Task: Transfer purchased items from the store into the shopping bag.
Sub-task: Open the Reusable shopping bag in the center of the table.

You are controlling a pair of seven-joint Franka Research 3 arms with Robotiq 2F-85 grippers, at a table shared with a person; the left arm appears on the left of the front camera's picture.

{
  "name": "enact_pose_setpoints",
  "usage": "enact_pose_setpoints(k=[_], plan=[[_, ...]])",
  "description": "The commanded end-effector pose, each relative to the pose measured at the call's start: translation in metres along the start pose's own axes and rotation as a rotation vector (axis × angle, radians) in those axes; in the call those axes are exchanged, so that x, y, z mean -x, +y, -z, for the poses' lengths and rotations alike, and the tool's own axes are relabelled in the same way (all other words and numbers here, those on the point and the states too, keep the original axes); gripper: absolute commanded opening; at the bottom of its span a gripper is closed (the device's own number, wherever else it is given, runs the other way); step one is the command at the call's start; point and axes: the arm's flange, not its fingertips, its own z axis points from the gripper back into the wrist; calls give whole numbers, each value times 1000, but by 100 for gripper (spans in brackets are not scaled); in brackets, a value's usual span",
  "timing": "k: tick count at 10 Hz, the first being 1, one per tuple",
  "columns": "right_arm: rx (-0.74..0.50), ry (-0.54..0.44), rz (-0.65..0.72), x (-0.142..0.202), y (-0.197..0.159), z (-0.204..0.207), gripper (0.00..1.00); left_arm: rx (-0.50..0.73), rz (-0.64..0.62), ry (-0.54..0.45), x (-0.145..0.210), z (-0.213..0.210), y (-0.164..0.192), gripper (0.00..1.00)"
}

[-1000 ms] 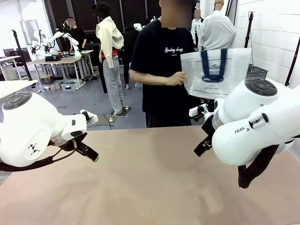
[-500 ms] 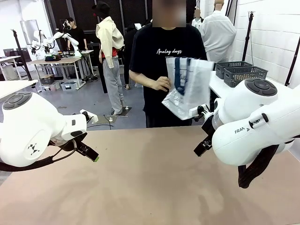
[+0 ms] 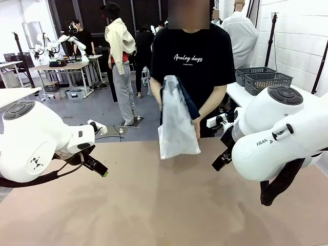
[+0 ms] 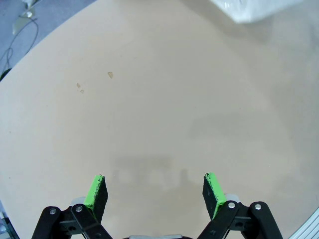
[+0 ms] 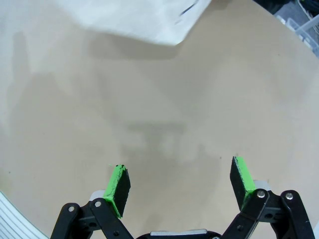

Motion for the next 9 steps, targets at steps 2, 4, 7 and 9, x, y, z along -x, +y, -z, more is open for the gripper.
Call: enact_pose_setpoints(k=[2,4,7,9], plan=[[0,0,0,0,0,0,100,0,-3,-1,0,0,1,100],[0,0,0,0,0,0,100,0,-3,-1,0,0,1,100],[0,0,0,0,0,0,100,0,-3,-1,0,0,1,100],[0,0,0,0,0,0,100,0,-3,-1,0,0,1,100]])
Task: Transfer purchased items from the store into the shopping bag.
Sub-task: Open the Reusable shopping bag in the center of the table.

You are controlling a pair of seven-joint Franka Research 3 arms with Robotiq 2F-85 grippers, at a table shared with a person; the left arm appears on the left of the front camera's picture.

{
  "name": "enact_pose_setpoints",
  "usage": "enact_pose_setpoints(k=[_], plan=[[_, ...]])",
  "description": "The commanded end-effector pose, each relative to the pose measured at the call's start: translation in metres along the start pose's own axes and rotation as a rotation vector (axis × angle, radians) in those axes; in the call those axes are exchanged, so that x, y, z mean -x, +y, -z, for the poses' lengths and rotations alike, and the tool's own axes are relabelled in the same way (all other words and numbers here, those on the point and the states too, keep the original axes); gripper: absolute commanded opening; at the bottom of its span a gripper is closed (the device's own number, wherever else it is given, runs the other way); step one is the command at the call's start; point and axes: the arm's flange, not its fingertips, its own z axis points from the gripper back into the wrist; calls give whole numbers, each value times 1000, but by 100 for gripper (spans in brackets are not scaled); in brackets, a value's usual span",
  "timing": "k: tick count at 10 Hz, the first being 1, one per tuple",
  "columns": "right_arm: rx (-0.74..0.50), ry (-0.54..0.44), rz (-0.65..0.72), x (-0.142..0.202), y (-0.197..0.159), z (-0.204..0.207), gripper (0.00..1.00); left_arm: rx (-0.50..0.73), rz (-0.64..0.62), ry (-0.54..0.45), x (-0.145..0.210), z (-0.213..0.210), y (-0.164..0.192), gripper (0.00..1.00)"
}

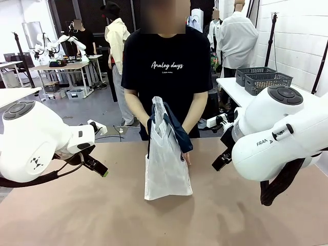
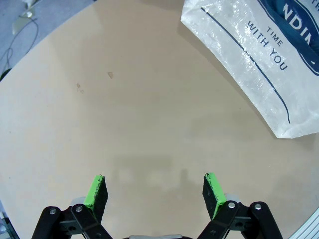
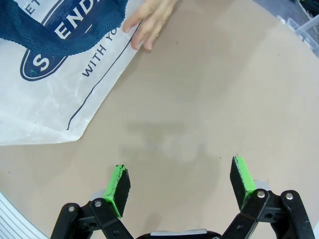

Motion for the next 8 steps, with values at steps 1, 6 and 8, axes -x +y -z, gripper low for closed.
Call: enact_pose_setpoints(k=[1,6,8], plan=[[0,0,0,0,0,0,100,0,-3,-1,0,0,1,100],[0,0,0,0,0,0,100,0,-3,-1,0,0,1,100],[0,0,0,0,0,0,100,0,-3,-1,0,0,1,100]])
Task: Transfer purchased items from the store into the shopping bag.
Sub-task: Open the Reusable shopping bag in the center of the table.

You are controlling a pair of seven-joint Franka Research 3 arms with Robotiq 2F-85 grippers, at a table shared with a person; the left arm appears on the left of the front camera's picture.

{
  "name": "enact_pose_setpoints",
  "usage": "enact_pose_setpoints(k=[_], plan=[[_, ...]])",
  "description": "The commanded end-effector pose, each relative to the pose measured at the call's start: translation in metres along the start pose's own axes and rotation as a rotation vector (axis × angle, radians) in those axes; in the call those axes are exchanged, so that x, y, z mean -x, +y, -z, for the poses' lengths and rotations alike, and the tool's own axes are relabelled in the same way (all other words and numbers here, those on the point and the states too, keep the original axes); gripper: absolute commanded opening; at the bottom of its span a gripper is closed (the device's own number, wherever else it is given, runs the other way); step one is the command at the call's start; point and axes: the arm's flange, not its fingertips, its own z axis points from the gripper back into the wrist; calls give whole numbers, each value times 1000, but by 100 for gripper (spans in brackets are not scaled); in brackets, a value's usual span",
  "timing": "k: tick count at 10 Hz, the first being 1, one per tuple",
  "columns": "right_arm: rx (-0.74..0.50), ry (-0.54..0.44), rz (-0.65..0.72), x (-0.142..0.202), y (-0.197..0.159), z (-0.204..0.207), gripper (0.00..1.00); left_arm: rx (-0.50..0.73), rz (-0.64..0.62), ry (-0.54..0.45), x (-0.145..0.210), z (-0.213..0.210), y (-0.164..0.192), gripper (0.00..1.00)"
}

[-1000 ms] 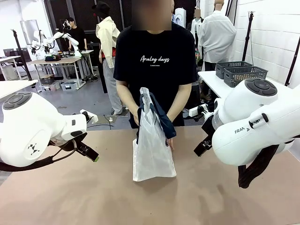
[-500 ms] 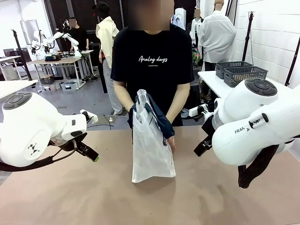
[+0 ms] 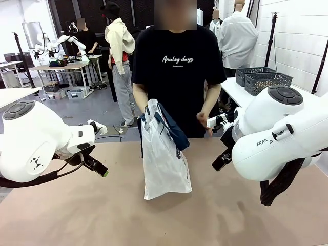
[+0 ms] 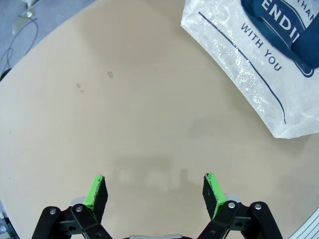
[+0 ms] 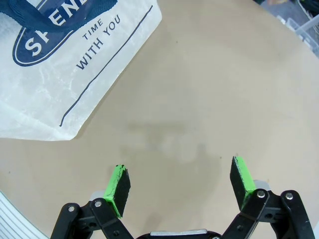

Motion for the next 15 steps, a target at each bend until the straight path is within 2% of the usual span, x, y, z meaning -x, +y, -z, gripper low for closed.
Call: enact_pose_setpoints(k=[1,4,8,10,11,13,15], plan=[[0,0,0,0,0,0,100,0,-3,-1,0,0,1,100],[-26,30,44,-16,4,-8,100,56,23,15,-14,-14,-7,100],[-29,122,102,-55,0,-17,100,131,-36,46,-48,-54,-11,100],[-20,184,131,-97,3,-33,100,143,-128,26,-79,-83,-13,100],[-5,215,152,-121,4,-37,100,167,-131,8,-94,-94,-12,100],[-16,222,168,-170,-2,-50,100,166,-187,-28,-124,-113,-5,100],[-15,200,176,-210,-7,-57,100,152,-178,-32,-152,-126,2,100]])
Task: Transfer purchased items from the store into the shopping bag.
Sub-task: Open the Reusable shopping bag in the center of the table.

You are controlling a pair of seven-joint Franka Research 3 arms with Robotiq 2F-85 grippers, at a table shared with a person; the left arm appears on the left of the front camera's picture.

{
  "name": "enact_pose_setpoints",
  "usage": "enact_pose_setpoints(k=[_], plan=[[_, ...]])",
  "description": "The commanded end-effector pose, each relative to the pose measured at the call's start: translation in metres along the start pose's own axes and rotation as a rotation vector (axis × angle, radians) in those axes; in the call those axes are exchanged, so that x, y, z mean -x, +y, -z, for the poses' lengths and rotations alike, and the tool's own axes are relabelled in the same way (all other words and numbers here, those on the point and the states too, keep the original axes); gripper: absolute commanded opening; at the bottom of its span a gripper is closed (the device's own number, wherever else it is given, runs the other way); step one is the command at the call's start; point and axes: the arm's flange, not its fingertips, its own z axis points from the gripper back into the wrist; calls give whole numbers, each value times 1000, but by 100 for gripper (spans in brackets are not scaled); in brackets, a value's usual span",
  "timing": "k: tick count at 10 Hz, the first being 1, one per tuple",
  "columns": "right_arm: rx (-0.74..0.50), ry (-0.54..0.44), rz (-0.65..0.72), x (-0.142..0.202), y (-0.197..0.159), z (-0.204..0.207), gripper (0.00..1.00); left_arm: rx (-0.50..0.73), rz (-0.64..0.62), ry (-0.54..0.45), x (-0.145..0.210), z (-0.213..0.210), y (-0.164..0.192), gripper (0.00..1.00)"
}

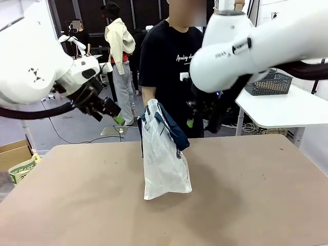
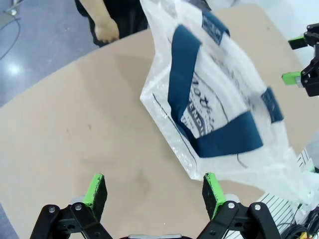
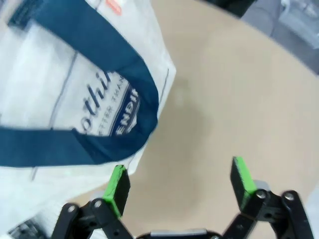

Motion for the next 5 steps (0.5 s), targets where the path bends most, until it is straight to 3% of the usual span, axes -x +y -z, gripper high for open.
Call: enact_pose_setpoints(k=[1,2,3,5], plan=[[30,-16,12,-35,1,1,100,-15,-9,8,-21,0,-4,100],[14,-54,-19,-42,-5,-1,100,11,40,21,-25,2,-3,100],[-3,-18,0,-19,0,-5,100,-2,3,-7,-12,-3,-1,100],[-3,-18,0,-19,0,-5,100,-2,3,-7,-12,-3,-1,100]])
